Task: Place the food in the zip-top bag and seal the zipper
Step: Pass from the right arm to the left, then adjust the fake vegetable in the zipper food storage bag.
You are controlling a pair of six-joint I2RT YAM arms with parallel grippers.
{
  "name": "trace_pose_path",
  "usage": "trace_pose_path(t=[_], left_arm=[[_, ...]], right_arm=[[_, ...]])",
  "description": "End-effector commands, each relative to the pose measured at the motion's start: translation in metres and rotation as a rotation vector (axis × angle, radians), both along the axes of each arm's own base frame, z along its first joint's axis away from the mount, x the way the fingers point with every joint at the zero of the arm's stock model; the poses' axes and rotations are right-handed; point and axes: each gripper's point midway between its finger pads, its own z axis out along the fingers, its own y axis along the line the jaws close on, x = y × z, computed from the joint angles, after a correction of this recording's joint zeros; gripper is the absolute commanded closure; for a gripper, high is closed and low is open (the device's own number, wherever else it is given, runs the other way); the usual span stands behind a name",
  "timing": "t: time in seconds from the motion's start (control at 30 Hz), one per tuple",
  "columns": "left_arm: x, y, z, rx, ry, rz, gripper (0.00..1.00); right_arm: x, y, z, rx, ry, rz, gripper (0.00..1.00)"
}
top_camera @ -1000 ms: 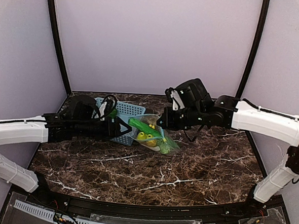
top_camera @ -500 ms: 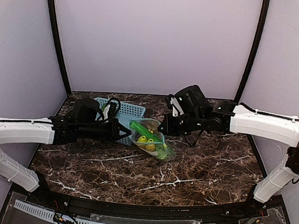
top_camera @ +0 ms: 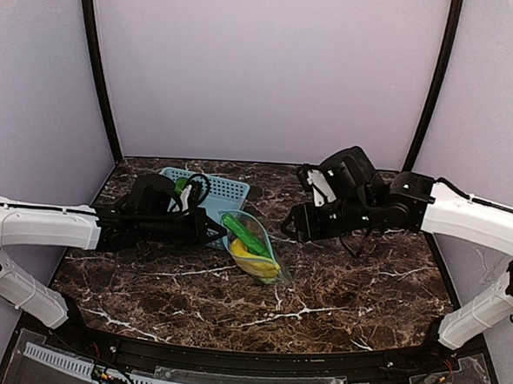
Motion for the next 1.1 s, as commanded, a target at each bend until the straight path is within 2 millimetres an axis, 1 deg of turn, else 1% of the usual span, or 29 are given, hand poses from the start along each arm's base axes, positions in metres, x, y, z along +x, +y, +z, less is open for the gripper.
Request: trace_pose_path(t=[0.0,0.1,0.13,0.17,0.27,0.37,0.4,0.43,0.57,0.67,0.8,0.9,1.07], left_arm=[[-0.003,0.0,0.0,-0.002,-0.006,-0.005,0.99],[-0.004,0.004,0.001,0.005,-0.011,0.004,0.99],[-0.004,0.005,0.0,0.009,-0.009,0.005,0.99],[-0.005,0.005,0.001,0.009,-0.011,0.007,0.99],[-0.006,0.007,0.0,0.015,-0.008,0.008,0.99],[-0.008,0.008,-0.002,0.015,-0.003,0.009,0.99],[-0.008,0.009,-0.001,0.013,-0.003,0.01,0.99],[-0.008,0.009,-0.002,0.012,-0.002,0.008,0.99],[-0.009,0.01,-0.002,0.012,-0.001,0.009,0.99],[-0.01,0.011,-0.002,0.012,0.0,0.007,0.99],[-0.011,0.01,-0.002,0.009,0.002,0.004,0.99],[-0.011,0.01,-0.002,0.006,0.002,0.001,0.99],[-0.012,0.009,-0.001,0.002,0.001,-0.005,0.99]], right_arm=[[-0.023,0.008,0.021,0.003,-0.048,0.114,0.52],[-0.034,0.03,0.025,0.02,-0.053,0.176,0.59],[-0.036,0.038,0.023,0.016,-0.054,0.191,0.62],[-0.037,0.048,0.025,0.024,-0.063,0.208,0.63],[-0.033,0.07,0.021,0.015,-0.063,0.217,0.68],[-0.023,0.086,0.016,0.005,-0.069,0.199,0.72],[-0.018,0.091,0.011,-0.008,-0.073,0.189,0.72],[-0.013,0.093,0.012,-0.012,-0.085,0.176,0.73],[0.006,0.102,-0.009,-0.076,-0.089,0.134,0.74],[0.019,0.103,-0.021,-0.113,-0.089,0.101,0.74],[0.029,0.107,-0.029,-0.144,-0.109,0.102,0.71],[0.036,0.11,-0.031,-0.164,-0.134,0.109,0.68],[0.049,0.11,-0.038,-0.211,-0.175,0.125,0.66]])
